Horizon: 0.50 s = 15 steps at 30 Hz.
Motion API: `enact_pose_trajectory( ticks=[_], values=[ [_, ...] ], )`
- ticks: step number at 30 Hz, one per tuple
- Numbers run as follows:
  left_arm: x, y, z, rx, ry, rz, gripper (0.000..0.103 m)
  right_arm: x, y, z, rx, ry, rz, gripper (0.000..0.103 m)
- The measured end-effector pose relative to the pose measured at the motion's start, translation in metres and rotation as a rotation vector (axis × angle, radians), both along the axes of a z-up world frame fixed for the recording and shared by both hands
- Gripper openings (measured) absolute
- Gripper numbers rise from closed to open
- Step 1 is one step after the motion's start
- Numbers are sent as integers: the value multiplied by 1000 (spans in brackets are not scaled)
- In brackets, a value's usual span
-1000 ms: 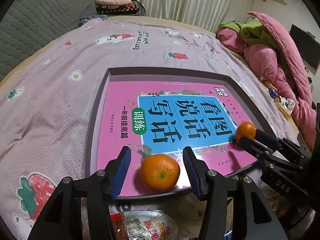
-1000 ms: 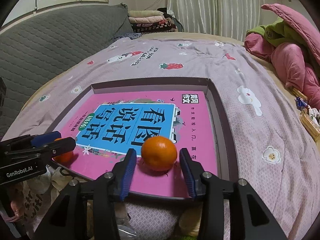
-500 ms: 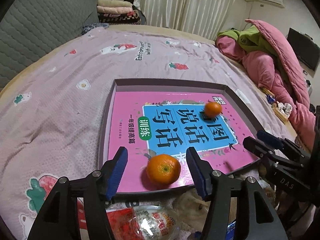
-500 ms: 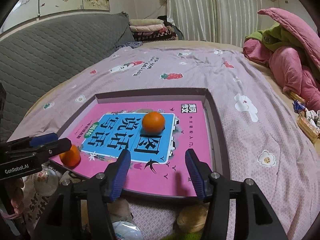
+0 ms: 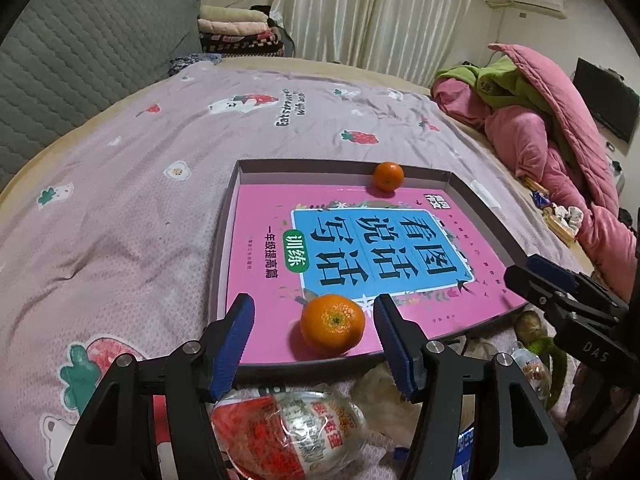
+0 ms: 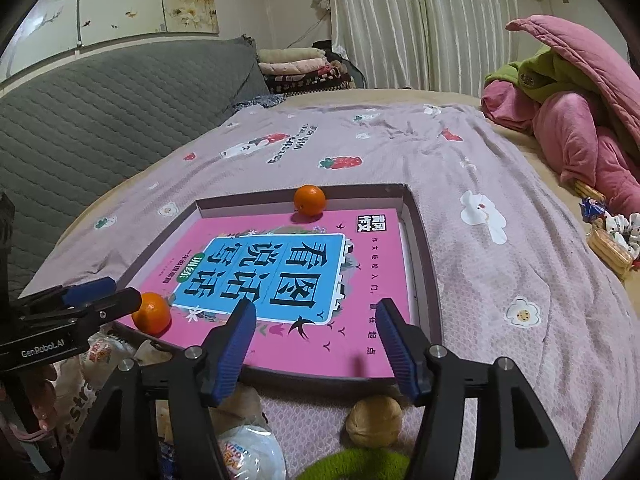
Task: Organize objects
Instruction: 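Move the right gripper back to the red-and-white egg container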
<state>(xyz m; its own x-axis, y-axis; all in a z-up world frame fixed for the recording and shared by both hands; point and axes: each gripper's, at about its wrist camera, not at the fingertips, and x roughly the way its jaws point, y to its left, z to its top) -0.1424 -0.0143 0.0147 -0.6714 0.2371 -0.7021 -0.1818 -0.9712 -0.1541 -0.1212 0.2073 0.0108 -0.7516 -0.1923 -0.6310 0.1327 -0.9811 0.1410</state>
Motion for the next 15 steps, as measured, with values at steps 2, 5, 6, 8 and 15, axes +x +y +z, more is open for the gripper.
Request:
enact_pose_trajectory(
  ticks=[2,5,6,8,15],
  values=[
    [3,-1,0,2,4,0,64,4,0,2,-8,11,0,62],
    [9,-3,1,1,16,-1,64,9,0,4,-18,24,4,63],
    [12,-3,1,1,20,2,64,11,0,4,-19,29,5,63],
    [18,-2,0,-2,26,8,64,15,0,5,-18,39,7,65],
    [39,-1,-2,-9,47,7,64,31,-2,5,-20,52,10,68]
  ],
)
